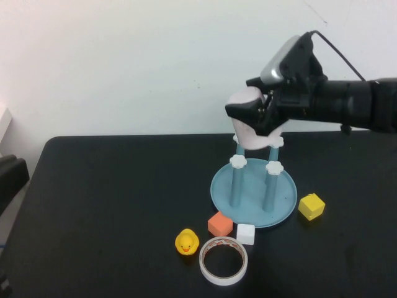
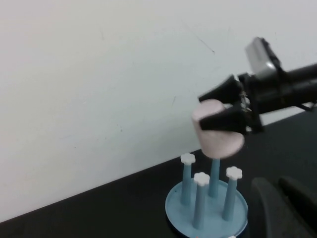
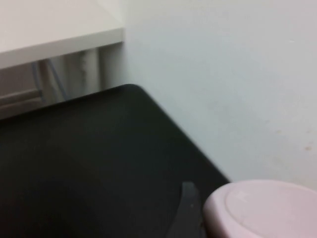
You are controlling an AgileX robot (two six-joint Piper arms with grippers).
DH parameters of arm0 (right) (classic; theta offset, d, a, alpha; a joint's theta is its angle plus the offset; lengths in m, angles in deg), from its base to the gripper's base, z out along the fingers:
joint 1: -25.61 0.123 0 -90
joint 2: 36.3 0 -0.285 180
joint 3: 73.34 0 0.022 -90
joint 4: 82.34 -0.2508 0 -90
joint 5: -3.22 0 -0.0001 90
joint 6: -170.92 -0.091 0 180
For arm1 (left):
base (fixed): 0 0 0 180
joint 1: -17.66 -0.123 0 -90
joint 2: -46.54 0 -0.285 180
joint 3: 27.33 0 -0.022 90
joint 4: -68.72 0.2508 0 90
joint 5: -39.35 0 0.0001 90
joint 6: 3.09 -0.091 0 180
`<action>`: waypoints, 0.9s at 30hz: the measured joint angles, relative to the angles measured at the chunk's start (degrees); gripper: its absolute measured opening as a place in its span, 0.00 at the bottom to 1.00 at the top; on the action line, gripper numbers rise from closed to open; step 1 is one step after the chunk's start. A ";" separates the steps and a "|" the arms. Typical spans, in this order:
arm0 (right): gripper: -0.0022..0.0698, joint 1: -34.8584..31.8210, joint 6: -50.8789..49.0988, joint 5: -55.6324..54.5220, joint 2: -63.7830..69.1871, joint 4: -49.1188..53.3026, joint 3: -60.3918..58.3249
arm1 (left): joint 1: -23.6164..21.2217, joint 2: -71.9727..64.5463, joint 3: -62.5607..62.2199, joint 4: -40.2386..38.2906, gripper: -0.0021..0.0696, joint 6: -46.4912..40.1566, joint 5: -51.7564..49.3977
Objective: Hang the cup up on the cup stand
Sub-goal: Place the cup on the cup holder
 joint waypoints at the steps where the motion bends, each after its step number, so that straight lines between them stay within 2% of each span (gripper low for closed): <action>1: 0.80 0.00 0.05 -0.54 1.53 0.00 2.07 | 0.00 0.00 0.00 -0.25 0.03 -0.21 0.00; 12: 0.80 -0.05 -1.29 -1.42 18.15 0.00 20.91 | 0.00 0.00 0.00 -0.34 0.03 -2.48 -1.61; 24: 0.80 -0.05 -7.89 -4.21 24.69 0.00 23.00 | 0.00 0.00 0.00 -0.47 0.03 -3.14 -5.41; 27: 0.80 -0.05 -13.04 -5.75 24.82 0.00 23.11 | 0.00 0.00 0.00 -0.47 0.03 -3.37 -5.51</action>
